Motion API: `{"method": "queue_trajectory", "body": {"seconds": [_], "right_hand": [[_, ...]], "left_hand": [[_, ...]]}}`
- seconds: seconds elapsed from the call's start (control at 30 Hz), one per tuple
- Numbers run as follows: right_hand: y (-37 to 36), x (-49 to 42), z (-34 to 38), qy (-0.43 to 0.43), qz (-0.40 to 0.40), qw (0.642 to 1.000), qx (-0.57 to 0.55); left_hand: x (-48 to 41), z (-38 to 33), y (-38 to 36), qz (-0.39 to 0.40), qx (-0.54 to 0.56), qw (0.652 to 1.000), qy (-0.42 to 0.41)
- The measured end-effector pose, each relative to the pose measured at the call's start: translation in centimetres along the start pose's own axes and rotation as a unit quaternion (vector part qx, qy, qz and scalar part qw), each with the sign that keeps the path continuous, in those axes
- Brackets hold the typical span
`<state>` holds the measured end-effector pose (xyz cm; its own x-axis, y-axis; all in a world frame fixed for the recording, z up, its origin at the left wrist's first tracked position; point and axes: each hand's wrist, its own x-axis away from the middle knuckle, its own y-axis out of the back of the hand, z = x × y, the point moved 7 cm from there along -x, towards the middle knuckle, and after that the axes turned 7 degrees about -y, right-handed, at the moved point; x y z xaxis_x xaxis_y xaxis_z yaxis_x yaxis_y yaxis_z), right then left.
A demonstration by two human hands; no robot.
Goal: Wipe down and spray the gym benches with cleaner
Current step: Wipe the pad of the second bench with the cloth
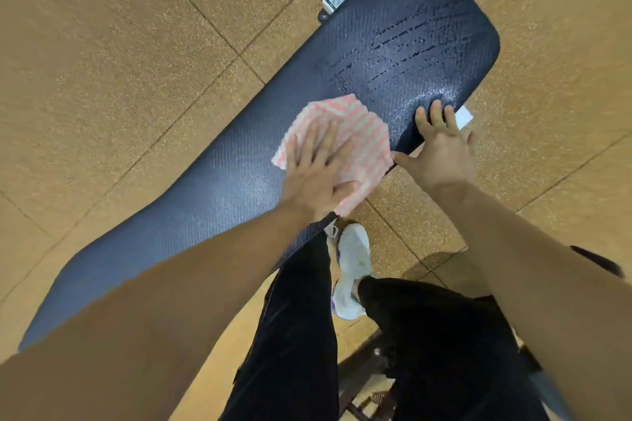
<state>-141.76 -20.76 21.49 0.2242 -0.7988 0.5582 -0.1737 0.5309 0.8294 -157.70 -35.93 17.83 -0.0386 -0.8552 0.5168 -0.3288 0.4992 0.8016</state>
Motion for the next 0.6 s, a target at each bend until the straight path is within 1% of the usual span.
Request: {"method": "queue_trajectory", "body": {"seconds": [0.17, 0.23, 0.33, 0.47, 0.6], "right_hand": [[-0.4, 0.4, 0.2, 0.024, -0.025, 0.999, -0.029], [-0.4, 0.4, 0.0, 0.040, -0.047, 0.997, -0.047], [-0.2, 0.1, -0.2, 0.071, -0.064, 0.994, -0.048], [1.1, 0.1, -1.6, 0.103, -0.103, 0.982, -0.117], [4.0, -2.3, -4.2, 0.124, -0.146, 0.964, -0.183]], "left_hand": [[-3.7, 5.7, 4.9, -0.034, 0.046, 0.992, 0.111], [-5.2, 6.7, 6.3, -0.045, 0.052, 0.987, 0.148], [-7.2, 6.9, 7.6, -0.058, 0.073, 0.980, 0.178], [-7.8, 4.7, 6.9, -0.064, 0.078, 0.977, 0.190], [-7.8, 1.5, 5.9, -0.084, 0.082, 0.982, 0.145]]}}
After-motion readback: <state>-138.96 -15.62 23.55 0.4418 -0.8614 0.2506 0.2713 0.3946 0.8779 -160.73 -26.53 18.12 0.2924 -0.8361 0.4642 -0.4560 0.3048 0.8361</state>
